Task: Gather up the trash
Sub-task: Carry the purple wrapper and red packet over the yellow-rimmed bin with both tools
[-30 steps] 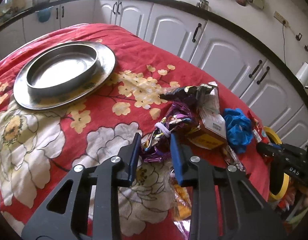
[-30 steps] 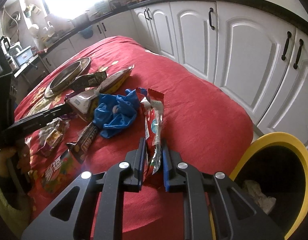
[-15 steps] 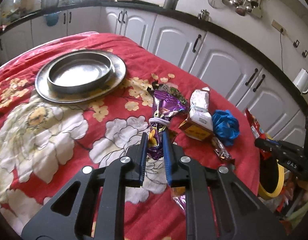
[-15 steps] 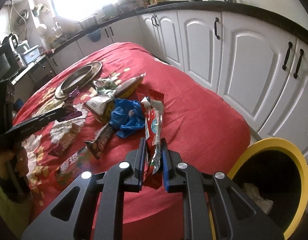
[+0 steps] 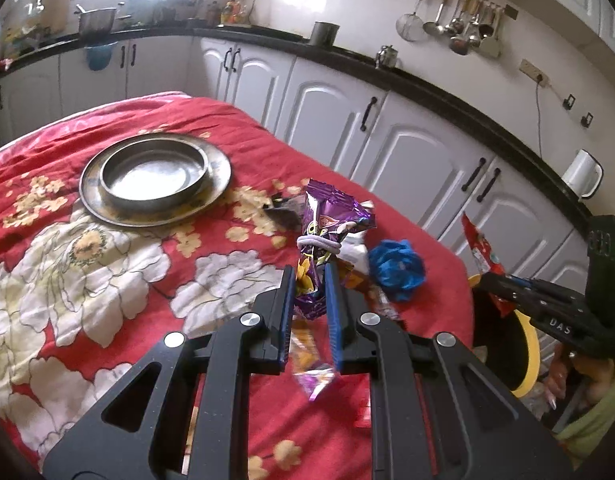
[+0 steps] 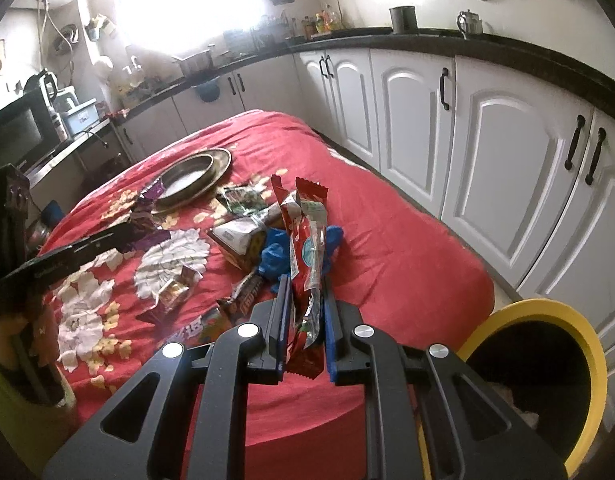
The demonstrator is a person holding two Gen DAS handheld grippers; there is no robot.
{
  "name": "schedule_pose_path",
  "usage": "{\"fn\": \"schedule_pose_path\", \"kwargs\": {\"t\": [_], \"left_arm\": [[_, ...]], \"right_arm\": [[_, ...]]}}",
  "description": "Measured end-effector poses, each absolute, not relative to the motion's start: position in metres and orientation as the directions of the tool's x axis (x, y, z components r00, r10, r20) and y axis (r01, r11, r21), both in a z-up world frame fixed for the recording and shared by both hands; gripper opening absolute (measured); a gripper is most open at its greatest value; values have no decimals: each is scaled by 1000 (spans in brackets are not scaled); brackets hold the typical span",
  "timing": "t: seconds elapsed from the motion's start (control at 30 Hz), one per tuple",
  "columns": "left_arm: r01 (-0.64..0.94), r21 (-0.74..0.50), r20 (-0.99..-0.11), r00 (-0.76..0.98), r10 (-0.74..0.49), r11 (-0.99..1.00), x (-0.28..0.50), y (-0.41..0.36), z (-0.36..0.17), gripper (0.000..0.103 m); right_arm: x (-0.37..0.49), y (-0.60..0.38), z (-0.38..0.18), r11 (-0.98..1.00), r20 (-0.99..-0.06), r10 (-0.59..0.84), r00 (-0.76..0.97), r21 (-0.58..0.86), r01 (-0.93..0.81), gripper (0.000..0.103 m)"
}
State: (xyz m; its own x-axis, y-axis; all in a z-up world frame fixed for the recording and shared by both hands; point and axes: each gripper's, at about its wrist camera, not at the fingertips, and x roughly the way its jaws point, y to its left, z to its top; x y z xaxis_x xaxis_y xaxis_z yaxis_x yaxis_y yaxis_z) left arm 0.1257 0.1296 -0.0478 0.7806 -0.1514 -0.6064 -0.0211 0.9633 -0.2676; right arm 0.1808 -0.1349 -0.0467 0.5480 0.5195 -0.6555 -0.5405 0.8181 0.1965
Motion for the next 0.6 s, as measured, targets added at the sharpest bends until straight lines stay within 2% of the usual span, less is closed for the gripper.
{"fn": "schedule_pose_path", "kwargs": {"t": [0.6], "left_arm": [[114,-262,-541,805,-243,958,119,63,-22,10]], "right_arm": [[154,-193,-11,853,-585,496,641,191,-486,14]]}}
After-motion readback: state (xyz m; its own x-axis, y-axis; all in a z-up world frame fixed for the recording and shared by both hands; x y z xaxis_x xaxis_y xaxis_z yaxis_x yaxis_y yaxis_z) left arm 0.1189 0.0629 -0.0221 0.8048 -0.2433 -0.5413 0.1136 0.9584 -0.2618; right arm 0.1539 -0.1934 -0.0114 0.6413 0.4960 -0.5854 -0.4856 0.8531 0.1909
